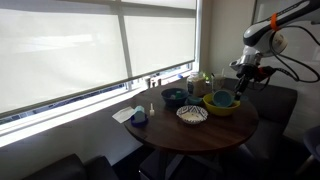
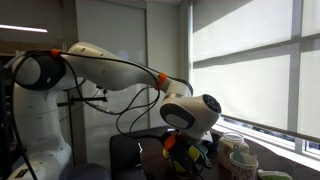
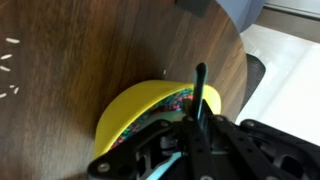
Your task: Remove the blue ladle from the yellow bowl and put it in the white plate
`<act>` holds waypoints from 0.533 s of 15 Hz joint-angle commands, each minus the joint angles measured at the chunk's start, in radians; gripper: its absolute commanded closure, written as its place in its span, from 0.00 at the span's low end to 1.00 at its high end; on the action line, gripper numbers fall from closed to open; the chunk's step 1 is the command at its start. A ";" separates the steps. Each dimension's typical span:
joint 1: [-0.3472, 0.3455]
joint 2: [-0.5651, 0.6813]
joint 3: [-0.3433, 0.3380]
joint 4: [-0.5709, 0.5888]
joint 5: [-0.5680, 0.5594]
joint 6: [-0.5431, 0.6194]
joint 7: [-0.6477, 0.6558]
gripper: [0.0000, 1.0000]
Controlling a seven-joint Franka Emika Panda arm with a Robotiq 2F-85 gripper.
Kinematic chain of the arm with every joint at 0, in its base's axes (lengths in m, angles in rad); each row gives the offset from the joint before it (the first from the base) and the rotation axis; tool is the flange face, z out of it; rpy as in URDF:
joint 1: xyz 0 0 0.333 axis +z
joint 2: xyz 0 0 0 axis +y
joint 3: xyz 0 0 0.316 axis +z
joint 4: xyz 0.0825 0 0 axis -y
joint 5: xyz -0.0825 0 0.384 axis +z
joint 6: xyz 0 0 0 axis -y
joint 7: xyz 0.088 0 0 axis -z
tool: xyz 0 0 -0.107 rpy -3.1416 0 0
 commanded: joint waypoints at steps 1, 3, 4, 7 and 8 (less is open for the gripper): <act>-0.044 0.034 -0.024 0.089 0.045 -0.222 0.013 0.98; -0.068 0.046 -0.040 0.124 0.063 -0.313 0.022 0.98; -0.082 0.051 -0.048 0.140 0.078 -0.344 0.034 0.98; -0.120 0.094 -0.072 0.189 0.174 -0.461 0.104 0.98; -0.131 0.106 -0.078 0.196 0.214 -0.489 0.124 0.98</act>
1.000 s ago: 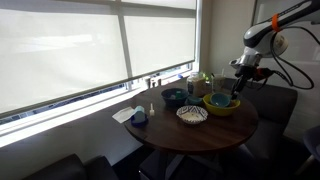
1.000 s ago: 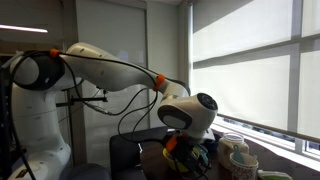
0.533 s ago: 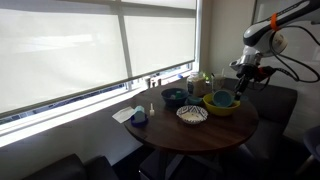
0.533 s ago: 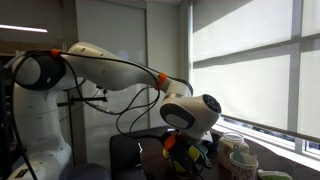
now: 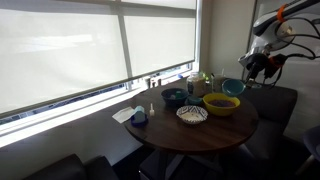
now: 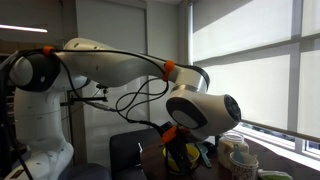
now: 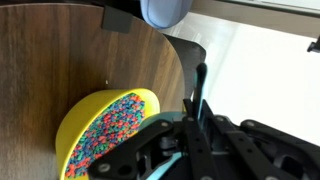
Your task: Remove the blue ladle from the yellow bowl and put it in the white plate
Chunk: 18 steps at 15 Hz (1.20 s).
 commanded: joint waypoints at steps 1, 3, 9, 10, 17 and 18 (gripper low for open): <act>-0.041 0.079 -0.018 0.073 0.139 -0.146 0.074 0.98; -0.062 0.111 -0.022 0.082 0.210 -0.220 0.097 0.98; -0.092 0.178 -0.018 0.108 0.273 -0.335 0.170 0.98; -0.093 0.180 -0.018 0.107 0.275 -0.334 0.177 0.98; -0.012 0.176 0.044 0.114 0.294 -0.173 0.245 0.98; 0.011 0.178 0.064 0.121 0.299 -0.116 0.269 0.98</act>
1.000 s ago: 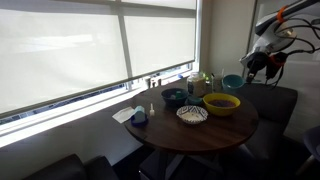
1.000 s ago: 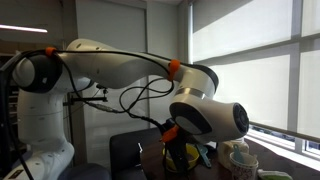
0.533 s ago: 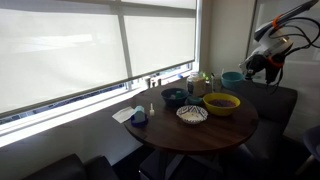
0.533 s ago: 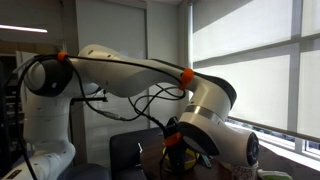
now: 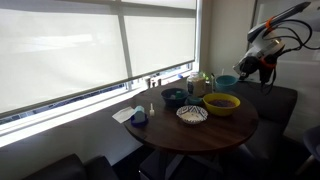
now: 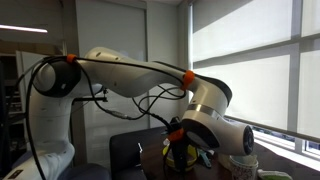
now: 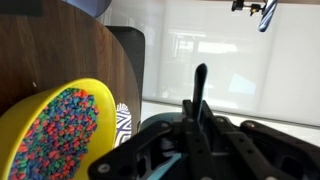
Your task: Remove the blue ladle from the yellow bowl and put it in the white plate
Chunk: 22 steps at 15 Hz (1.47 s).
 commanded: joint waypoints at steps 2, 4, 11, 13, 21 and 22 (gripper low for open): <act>0.104 0.013 0.089 0.055 0.037 0.198 0.139 0.98; 0.150 0.020 0.129 0.079 0.021 0.277 0.194 0.98; 0.229 0.094 0.208 0.124 -0.042 0.435 0.348 0.98; 0.231 0.115 0.215 0.131 -0.070 0.444 0.377 0.98; 0.201 0.016 0.224 0.130 -0.109 0.382 0.324 0.31; 0.192 -0.036 0.214 0.105 -0.107 0.402 0.295 0.25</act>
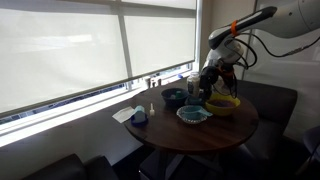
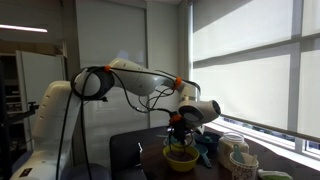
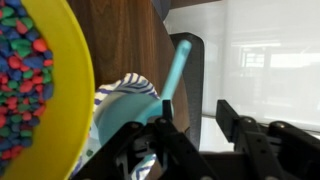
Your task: Remove the blue ladle from the yellow bowl and put it in the white plate
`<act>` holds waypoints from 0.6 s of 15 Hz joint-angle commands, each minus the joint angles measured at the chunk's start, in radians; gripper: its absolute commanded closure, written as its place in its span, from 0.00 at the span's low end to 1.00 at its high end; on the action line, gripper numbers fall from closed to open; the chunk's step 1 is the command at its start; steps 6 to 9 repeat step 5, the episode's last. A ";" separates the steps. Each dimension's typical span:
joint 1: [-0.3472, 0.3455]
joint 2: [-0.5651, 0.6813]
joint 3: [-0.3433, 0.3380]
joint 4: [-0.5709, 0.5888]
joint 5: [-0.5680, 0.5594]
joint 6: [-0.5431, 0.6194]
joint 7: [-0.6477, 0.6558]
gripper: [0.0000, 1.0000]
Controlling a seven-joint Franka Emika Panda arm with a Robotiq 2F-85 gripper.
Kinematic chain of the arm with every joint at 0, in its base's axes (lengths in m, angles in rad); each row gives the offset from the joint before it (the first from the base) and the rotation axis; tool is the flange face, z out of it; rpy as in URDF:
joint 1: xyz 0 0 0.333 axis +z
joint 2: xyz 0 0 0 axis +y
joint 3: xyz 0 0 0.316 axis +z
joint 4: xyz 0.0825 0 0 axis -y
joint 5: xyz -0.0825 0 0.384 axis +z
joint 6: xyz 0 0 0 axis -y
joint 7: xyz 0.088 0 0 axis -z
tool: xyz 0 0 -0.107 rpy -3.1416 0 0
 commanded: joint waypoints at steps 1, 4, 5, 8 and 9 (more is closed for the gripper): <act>-0.043 -0.165 -0.018 -0.029 -0.016 -0.019 -0.052 0.19; -0.103 -0.260 -0.067 -0.043 -0.079 -0.198 -0.221 0.01; -0.067 -0.189 -0.048 0.007 -0.048 -0.124 -0.122 0.15; -0.067 -0.189 -0.048 0.007 -0.048 -0.124 -0.122 0.15; -0.067 -0.189 -0.048 0.007 -0.048 -0.124 -0.122 0.15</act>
